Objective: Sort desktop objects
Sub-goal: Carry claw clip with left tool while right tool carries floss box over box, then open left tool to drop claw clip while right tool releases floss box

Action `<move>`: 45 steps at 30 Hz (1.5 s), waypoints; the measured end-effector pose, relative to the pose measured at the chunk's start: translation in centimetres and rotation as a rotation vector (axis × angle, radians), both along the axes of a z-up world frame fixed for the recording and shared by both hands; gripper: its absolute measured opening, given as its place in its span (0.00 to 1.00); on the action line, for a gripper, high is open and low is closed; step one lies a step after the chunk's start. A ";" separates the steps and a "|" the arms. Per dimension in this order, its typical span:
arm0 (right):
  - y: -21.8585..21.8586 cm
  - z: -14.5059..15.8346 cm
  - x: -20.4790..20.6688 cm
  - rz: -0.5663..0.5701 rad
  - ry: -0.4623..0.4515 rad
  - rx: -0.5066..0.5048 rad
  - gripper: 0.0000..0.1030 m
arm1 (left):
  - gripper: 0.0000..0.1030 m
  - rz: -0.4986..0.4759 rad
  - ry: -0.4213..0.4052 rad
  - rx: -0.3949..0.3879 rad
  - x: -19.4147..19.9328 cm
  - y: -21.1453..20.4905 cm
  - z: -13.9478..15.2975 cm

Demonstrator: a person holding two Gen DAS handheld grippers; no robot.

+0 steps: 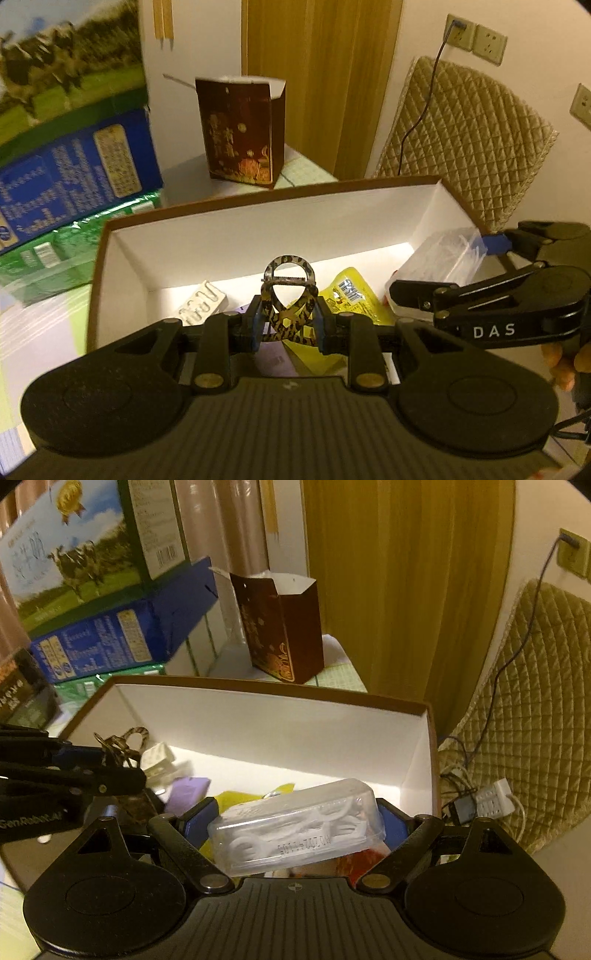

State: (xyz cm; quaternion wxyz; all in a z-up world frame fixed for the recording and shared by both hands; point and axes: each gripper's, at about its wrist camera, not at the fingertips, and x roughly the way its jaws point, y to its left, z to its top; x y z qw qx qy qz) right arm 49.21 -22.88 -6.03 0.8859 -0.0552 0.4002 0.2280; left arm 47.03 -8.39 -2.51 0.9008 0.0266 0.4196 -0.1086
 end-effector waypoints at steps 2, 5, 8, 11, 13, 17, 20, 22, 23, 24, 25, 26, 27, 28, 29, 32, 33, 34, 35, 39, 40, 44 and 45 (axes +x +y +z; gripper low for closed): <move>0.3 -0.4 1.1 0.006 0.003 -0.017 0.84 | 0.22 -0.002 0.020 0.007 1.1 -0.1 -0.7; 0.7 -1.0 2.3 0.012 0.009 -0.043 0.84 | 0.22 -0.002 0.051 0.008 2.6 -0.3 -1.8; 0.9 -1.6 3.1 0.008 0.018 -0.056 0.84 | 0.22 0.003 0.079 0.017 3.6 -0.4 -2.6; 1.1 -1.8 3.4 0.015 0.013 -0.064 0.84 | 0.22 0.007 0.096 0.021 4.4 -0.4 -3.2; 1.2 -1.9 3.5 0.017 0.015 -0.062 0.84 | 0.22 0.013 0.107 0.020 4.7 -0.3 -3.5; 1.5 -2.2 3.7 0.019 0.013 -0.069 0.84 | 0.26 0.029 0.106 0.016 5.0 -0.1 -3.6; 1.6 -2.3 3.9 0.017 0.012 -0.072 0.84 | 0.30 0.029 0.110 0.009 5.1 0.2 -3.5; 1.7 -2.3 4.0 0.015 0.013 -0.075 0.84 | 0.36 0.036 0.106 0.016 4.9 0.4 -3.3; 1.7 -2.3 4.0 0.013 0.012 -0.076 0.84 | 0.37 0.038 0.104 0.014 4.9 0.5 -3.3; 1.8 -2.3 4.0 0.013 0.013 -0.076 0.84 | 0.38 0.042 0.103 0.011 4.8 0.7 -3.2; 1.8 -2.3 4.1 0.011 0.012 -0.076 0.84 | 0.41 0.046 0.103 0.008 4.7 0.8 -3.1; 1.7 -2.3 4.1 0.009 0.012 -0.076 0.84 | 0.43 0.049 0.102 0.007 4.6 1.0 -3.0; 1.7 -2.3 4.2 0.008 0.012 -0.076 0.84 | 0.47 0.054 0.099 0.009 4.5 1.1 -2.9; 1.8 -2.3 4.2 0.007 0.012 -0.077 0.84 | 0.50 0.060 0.096 0.012 4.4 1.2 -2.8; 1.8 -2.2 4.2 0.006 0.012 -0.077 0.84 | 0.51 0.062 0.094 0.015 4.2 1.4 -2.7; 1.7 -2.1 4.3 0.008 -0.004 -0.059 0.84 | 0.54 0.073 0.086 0.025 3.9 1.7 -2.3; 1.6 -2.1 4.2 0.011 -0.011 -0.049 0.84 | 0.59 0.075 0.084 0.026 3.8 1.8 -2.2; 1.6 -2.0 4.2 0.014 -0.019 -0.038 0.84 | 0.61 0.078 0.081 0.026 3.7 1.9 -2.1; 1.6 -1.8 4.2 0.012 -0.032 -0.030 0.86 | 0.62 0.080 0.078 0.027 3.6 2.0 -2.0; 1.1 -1.0 3.6 0.002 -0.076 -0.001 0.97 | 0.72 0.089 0.064 0.030 2.7 2.2 -1.3; 1.0 -0.7 3.4 -0.003 -0.079 0.008 0.98 | 0.76 0.091 0.057 0.030 2.3 2.3 -1.1; -0.1 0.6 1.6 -0.022 -0.074 0.053 0.98 | 0.82 0.097 0.037 0.019 0.8 2.6 -0.3; -0.4 0.9 1.0 -0.027 -0.072 0.064 0.98 | 0.84 0.102 0.029 0.019 0.3 2.7 -0.1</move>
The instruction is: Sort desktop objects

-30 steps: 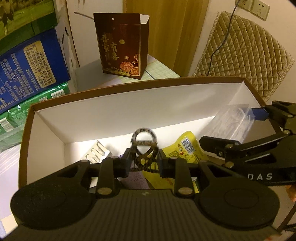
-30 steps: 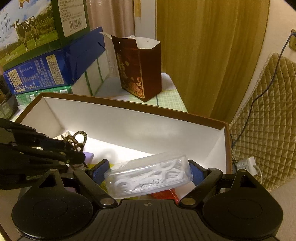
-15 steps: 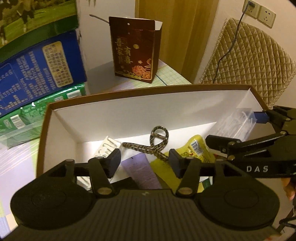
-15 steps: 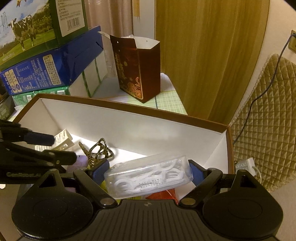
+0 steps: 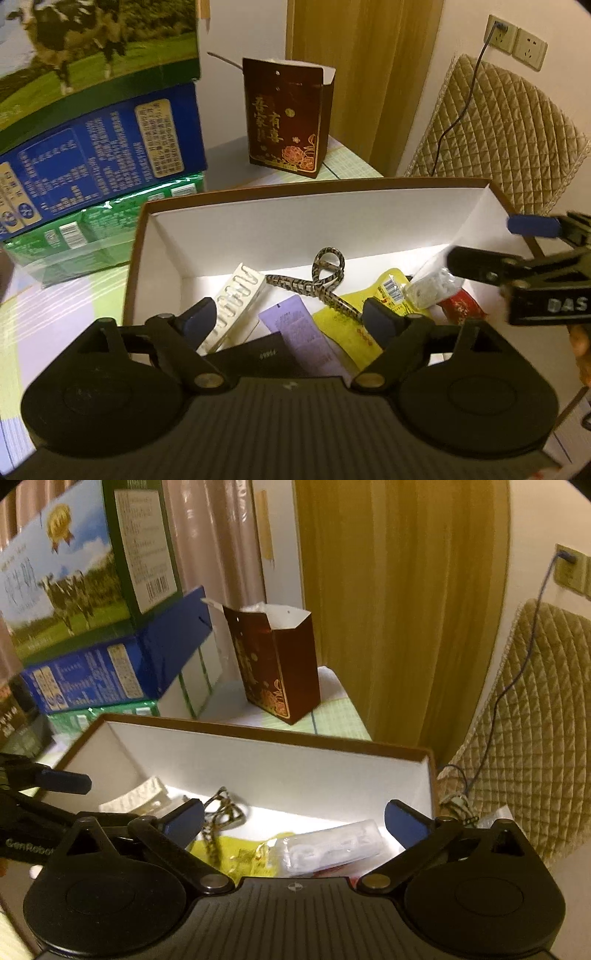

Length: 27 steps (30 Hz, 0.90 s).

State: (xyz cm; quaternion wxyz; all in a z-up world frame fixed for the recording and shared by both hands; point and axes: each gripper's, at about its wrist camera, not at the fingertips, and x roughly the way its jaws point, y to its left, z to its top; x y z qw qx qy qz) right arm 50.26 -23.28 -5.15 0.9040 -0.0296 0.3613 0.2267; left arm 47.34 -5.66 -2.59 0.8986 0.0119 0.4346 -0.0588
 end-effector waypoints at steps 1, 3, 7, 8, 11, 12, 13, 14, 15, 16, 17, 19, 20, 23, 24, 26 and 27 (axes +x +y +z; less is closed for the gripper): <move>-0.3 0.3 -0.6 -0.003 0.003 0.011 0.98 | 0.87 0.004 -0.008 0.002 -0.5 0.1 0.2; -0.8 0.8 -2.0 -0.008 0.015 0.025 0.98 | 0.89 0.014 -0.025 0.011 -1.4 0.2 0.7; -1.4 1.5 -5.0 -0.010 0.019 0.035 0.98 | 0.93 0.023 -0.056 0.013 -3.7 0.5 1.7; -1.5 1.7 -5.8 -0.011 0.021 0.034 0.98 | 0.93 0.027 -0.061 0.013 -4.2 0.5 1.9; -1.7 2.1 -7.7 -0.024 0.023 0.024 0.98 | 0.95 0.044 -0.064 0.005 -6.0 0.8 2.6; -1.8 2.2 -8.3 -0.030 0.023 0.025 0.98 | 0.95 0.050 -0.065 0.002 -6.6 0.9 2.8; -1.8 2.3 -8.8 -0.035 0.024 0.027 0.98 | 0.96 0.057 -0.067 -0.003 -7.3 1.0 3.1; -1.8 2.4 -9.3 -0.038 0.028 0.028 0.98 | 0.96 0.062 -0.068 -0.005 -7.9 1.1 3.3; -1.8 2.6 -9.8 -0.041 0.029 0.028 0.98 | 0.96 0.068 -0.068 -0.006 -8.4 1.2 3.4; -1.8 2.7 -10.3 -0.047 0.028 0.027 0.98 | 0.96 0.075 -0.070 -0.004 -9.1 1.2 3.7; -1.8 2.9 -10.8 -0.051 0.025 0.023 0.98 | 0.96 0.079 -0.071 -0.001 -9.6 1.3 3.8; -1.7 3.2 -11.7 -0.056 0.019 0.010 0.98 | 0.96 0.084 -0.076 0.003 -10.9 1.4 4.1; -1.7 3.3 -12.2 -0.054 0.017 0.007 0.98 | 0.96 0.082 -0.076 0.003 -11.5 1.4 4.3; -1.9 3.6 -13.8 -0.053 0.011 0.010 0.98 | 0.96 0.085 -0.078 0.002 -13.3 1.5 4.5; -2.0 3.7 -14.3 -0.053 0.012 0.013 0.98 | 0.96 0.088 -0.079 0.004 -13.9 1.5 4.6; -2.2 3.9 -15.2 -0.050 0.016 0.019 0.98 | 0.96 0.090 -0.083 0.013 -15.2 1.4 4.7; -2.3 3.9 -15.8 -0.046 0.018 0.022 0.98 | 0.96 0.093 -0.086 0.018 -15.8 1.3 4.8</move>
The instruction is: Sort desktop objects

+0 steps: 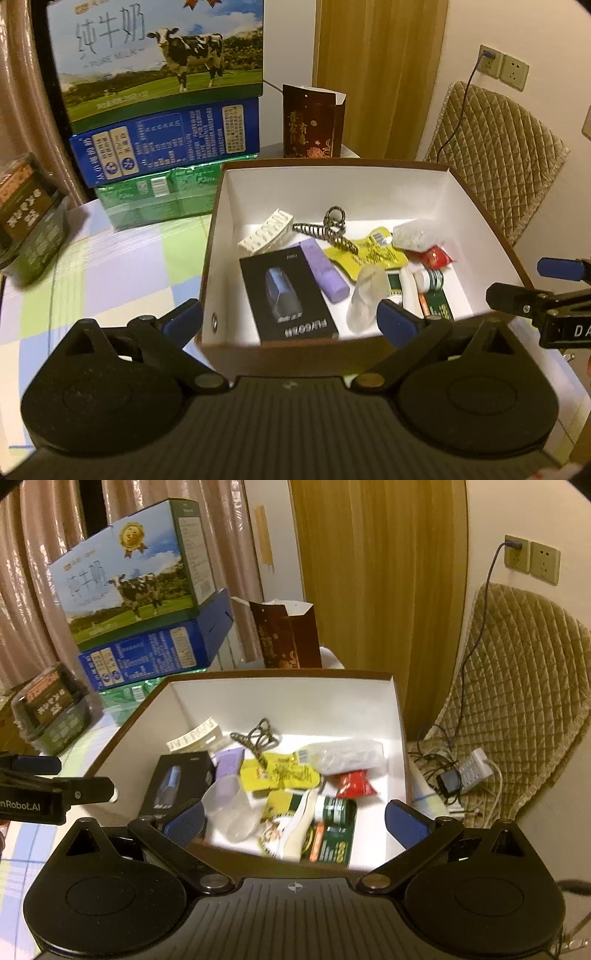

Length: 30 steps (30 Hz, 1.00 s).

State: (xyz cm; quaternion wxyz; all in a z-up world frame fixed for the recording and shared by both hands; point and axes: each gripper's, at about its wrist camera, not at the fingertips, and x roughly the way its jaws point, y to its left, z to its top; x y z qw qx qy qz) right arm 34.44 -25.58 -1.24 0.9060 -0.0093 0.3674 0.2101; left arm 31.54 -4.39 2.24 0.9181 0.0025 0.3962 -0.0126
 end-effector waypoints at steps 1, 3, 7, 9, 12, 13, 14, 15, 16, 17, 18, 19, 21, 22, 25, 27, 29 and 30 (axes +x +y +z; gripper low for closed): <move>-0.1 0.1 -0.5 0.005 0.001 0.002 0.98 | 0.96 0.004 -0.002 0.005 -0.6 -0.1 0.1; -0.3 0.2 -1.7 0.016 0.006 0.003 0.98 | 0.96 0.011 -0.009 0.011 -2.0 -0.3 0.3; -0.9 0.6 -4.0 0.019 0.009 0.014 0.98 | 0.96 0.028 -0.008 0.006 -4.2 -0.4 0.7; -1.2 0.8 -5.0 0.020 0.011 0.012 0.98 | 0.96 0.029 -0.008 0.009 -5.3 -0.6 0.9; -1.5 0.8 -6.5 0.017 0.011 -0.003 0.98 | 0.96 0.032 -0.011 0.022 -6.8 -0.9 1.2; -1.7 0.8 -6.9 0.015 0.012 -0.007 0.98 | 0.96 0.032 -0.013 0.024 -7.4 -1.0 1.3; -1.7 0.9 -7.4 0.014 0.014 -0.011 0.98 | 0.96 0.033 -0.014 0.026 -8.0 -1.0 1.4; -1.9 0.9 -7.9 0.015 0.016 -0.012 0.98 | 0.96 0.035 -0.014 0.028 -8.5 -1.0 1.5; -2.0 0.9 -8.4 0.018 0.019 -0.010 0.98 | 0.96 0.036 -0.014 0.030 -8.9 -1.0 1.5; -2.1 0.9 -8.8 0.019 0.022 -0.009 0.98 | 0.96 0.038 -0.014 0.031 -9.4 -1.1 1.6; -2.2 1.0 -9.2 0.018 0.024 -0.008 0.98 | 0.96 0.039 -0.014 0.033 -9.8 -1.1 1.6; -2.3 1.0 -9.6 0.017 0.025 -0.008 0.98 | 0.96 0.042 -0.014 0.035 -10.3 -1.1 1.7; -2.5 1.1 -10.3 0.013 0.030 -0.009 0.98 | 0.96 0.045 -0.011 0.034 -11.1 -0.9 1.8; -2.6 1.1 -10.7 0.011 0.032 -0.010 0.98 | 0.96 0.047 -0.009 0.033 -11.5 -0.9 1.8; -2.8 1.0 -11.6 0.007 0.041 -0.014 0.98 | 0.96 0.052 -0.007 0.035 -12.7 -0.9 1.8; -2.8 0.9 -12.0 0.006 0.046 -0.022 0.98 | 0.96 0.058 -0.003 0.037 -13.3 -0.8 1.9; -2.9 0.8 -12.3 0.006 0.055 -0.026 0.98 | 0.96 0.061 0.001 0.037 -13.9 -0.9 1.8; -2.9 0.8 -12.5 0.008 0.059 -0.025 0.98 | 0.96 0.064 0.004 0.038 -14.2 -0.9 1.8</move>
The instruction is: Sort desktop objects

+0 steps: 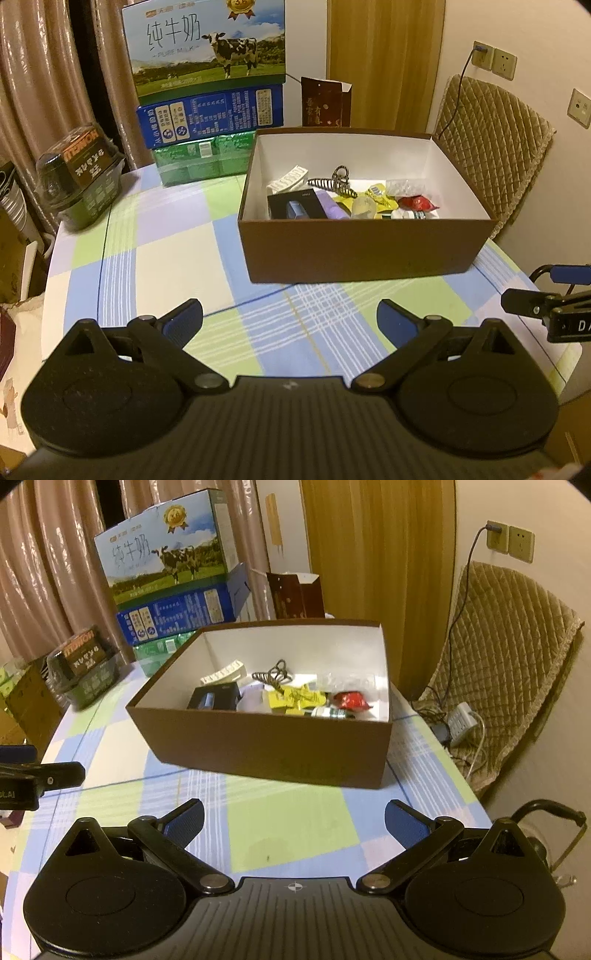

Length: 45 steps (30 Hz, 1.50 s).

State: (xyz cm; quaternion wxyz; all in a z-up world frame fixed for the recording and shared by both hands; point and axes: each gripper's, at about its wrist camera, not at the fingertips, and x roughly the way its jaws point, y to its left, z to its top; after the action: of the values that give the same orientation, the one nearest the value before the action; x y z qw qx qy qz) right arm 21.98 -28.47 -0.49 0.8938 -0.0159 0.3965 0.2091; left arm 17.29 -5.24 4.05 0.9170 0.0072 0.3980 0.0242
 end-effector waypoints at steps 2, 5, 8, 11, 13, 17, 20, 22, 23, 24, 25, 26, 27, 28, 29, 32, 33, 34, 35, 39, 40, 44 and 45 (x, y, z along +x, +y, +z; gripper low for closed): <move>-0.1 0.0 -0.4 0.000 0.006 0.002 0.98 | 0.96 0.000 0.003 0.002 -0.5 0.0 0.0; -0.2 0.1 -1.0 -0.001 0.009 0.003 0.98 | 0.96 0.000 0.011 0.009 -1.3 -0.1 -0.1; -0.1 0.1 -1.5 -0.001 0.005 -0.005 0.98 | 0.96 0.009 0.015 0.017 -1.9 -0.1 -0.2; 0.0 -0.2 -1.9 -0.005 0.003 -0.019 0.98 | 0.96 0.016 0.021 0.021 -2.3 -0.2 -0.3; 0.0 -0.3 -2.1 -0.005 0.006 -0.018 0.98 | 0.96 0.020 0.026 0.026 -2.5 -0.3 -0.4; 0.0 -0.4 -2.6 -0.004 0.013 -0.019 0.98 | 0.96 0.026 0.031 0.030 -2.8 -0.4 -0.3; -0.1 -0.5 -2.9 -0.002 0.015 -0.020 0.98 | 0.96 0.032 0.029 0.031 -3.1 -0.5 -0.2; -0.2 -0.5 -3.1 -0.002 0.020 -0.019 0.98 | 0.96 0.034 0.029 0.034 -3.4 -0.6 -0.2; -0.2 -0.6 -3.1 -0.003 0.023 -0.018 0.98 | 0.96 0.035 0.030 0.034 -3.5 -0.5 -0.2; -0.2 -0.6 -3.2 -0.005 0.027 -0.016 0.98 | 0.96 0.035 0.032 0.035 -3.6 -0.5 -0.3; -0.2 -0.7 -3.3 -0.006 0.030 -0.015 0.98 | 0.96 0.036 0.036 0.035 -3.6 -0.6 -0.4; -0.2 -0.7 -3.4 -0.008 0.034 -0.015 0.98 | 0.96 0.039 0.041 0.037 -3.7 -0.6 -0.5; -0.2 -0.8 -3.4 -0.008 0.040 -0.016 0.98 | 0.96 0.039 0.044 0.038 -3.7 -0.6 -0.6; -0.2 -0.8 -3.5 -0.008 0.044 -0.016 0.98 | 0.96 0.039 0.047 0.037 -3.8 -0.6 -0.7; -0.2 -0.9 -3.5 -0.008 0.049 -0.018 0.98 | 0.96 0.038 0.051 0.036 -3.8 -0.6 -0.8; -0.2 -1.2 -3.8 -0.008 0.059 -0.020 0.98 | 0.97 0.040 0.055 0.039 -4.0 -0.6 -1.0; -0.2 -1.2 -3.8 -0.009 0.064 -0.021 0.98 | 0.97 0.041 0.057 0.041 -4.0 -0.7 -1.0; -0.2 -1.3 -3.8 -0.009 0.069 -0.022 0.98 | 0.97 0.042 0.059 0.042 -4.1 -0.7 -1.1; -0.1 -1.4 -3.8 -0.011 0.075 -0.023 0.98 | 0.97 0.043 0.061 0.041 -4.1 -0.6 -1.2; -0.1 -1.7 -3.9 -0.012 0.086 -0.024 0.98 | 0.97 0.042 0.070 0.043 -4.2 -0.6 -1.4; 0.0 -1.7 -3.9 -0.013 0.087 -0.025 0.98 | 0.97 0.040 0.072 0.043 -4.2 -0.6 -1.4; -0.1 -1.9 -4.0 -0.016 0.095 -0.028 0.98 | 0.97 0.033 0.078 0.044 -4.3 -0.8 -1.7; -0.1 -2.0 -4.0 -0.016 0.098 -0.029 0.98 | 0.97 0.031 0.080 0.043 -4.3 -0.8 -1.8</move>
State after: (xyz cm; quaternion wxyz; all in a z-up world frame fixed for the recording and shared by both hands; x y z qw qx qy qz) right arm 17.95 -28.54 -2.45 0.8747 -0.0154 0.4428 0.1966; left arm 13.01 -6.09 2.29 0.8994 0.0217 0.4340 0.0466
